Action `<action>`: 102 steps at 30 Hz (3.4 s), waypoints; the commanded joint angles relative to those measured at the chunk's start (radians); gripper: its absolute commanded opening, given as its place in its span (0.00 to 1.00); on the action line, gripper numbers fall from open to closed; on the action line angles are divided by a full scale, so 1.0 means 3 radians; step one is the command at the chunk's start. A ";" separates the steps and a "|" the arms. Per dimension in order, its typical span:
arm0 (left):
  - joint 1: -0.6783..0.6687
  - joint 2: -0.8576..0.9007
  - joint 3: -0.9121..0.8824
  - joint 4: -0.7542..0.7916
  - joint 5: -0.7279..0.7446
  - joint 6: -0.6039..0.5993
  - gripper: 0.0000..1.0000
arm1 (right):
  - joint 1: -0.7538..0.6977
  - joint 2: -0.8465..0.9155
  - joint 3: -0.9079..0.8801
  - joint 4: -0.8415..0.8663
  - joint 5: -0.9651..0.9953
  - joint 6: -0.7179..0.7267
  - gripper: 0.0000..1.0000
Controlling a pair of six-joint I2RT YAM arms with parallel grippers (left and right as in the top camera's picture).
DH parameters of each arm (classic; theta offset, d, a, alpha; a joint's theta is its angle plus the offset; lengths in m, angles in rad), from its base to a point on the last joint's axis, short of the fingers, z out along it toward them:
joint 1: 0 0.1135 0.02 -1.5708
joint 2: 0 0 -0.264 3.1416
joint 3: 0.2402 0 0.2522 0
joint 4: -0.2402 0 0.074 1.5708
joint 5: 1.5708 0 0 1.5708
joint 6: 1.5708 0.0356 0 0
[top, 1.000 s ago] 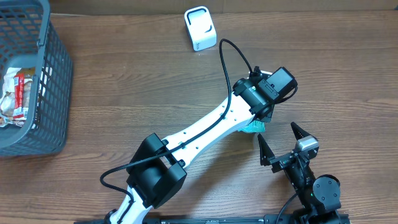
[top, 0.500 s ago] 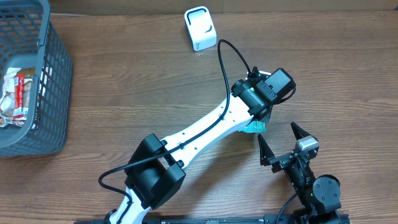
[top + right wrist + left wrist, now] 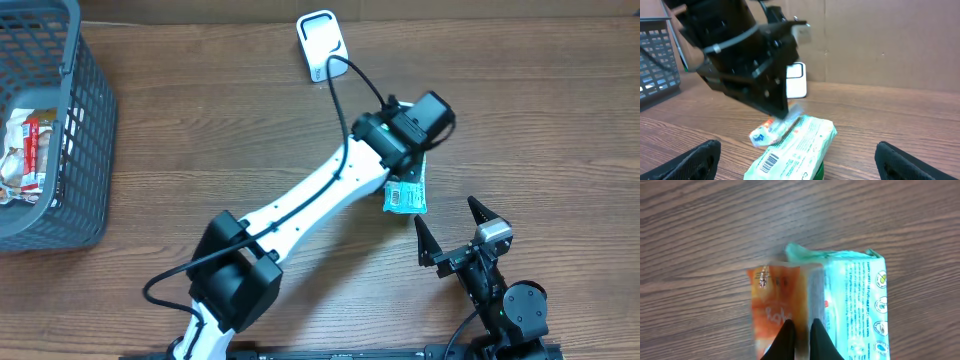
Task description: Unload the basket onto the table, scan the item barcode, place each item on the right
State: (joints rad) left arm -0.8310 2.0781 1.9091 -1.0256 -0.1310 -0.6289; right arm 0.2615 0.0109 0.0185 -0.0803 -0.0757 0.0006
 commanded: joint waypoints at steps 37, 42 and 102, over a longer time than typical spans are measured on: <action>0.0734 -0.0322 -0.0387 -0.0010 0.0581 0.0107 0.23 | -0.0017 -0.0027 -0.0036 0.0011 -0.0015 0.0011 1.00; 0.0617 -0.0322 -0.0177 0.0085 0.0818 0.0277 0.63 | -0.0017 -0.0027 -0.0036 0.0011 -0.0015 0.0011 1.00; 0.0528 -0.0145 -0.0476 -0.0598 -0.0361 -0.0153 0.49 | -0.0017 -0.0027 -0.0036 0.0011 -0.0015 0.0011 1.00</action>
State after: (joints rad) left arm -0.7048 2.0605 1.8103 -1.2308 -0.1699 -0.6430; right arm 0.2615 0.0109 0.0185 -0.0803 -0.0753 0.0002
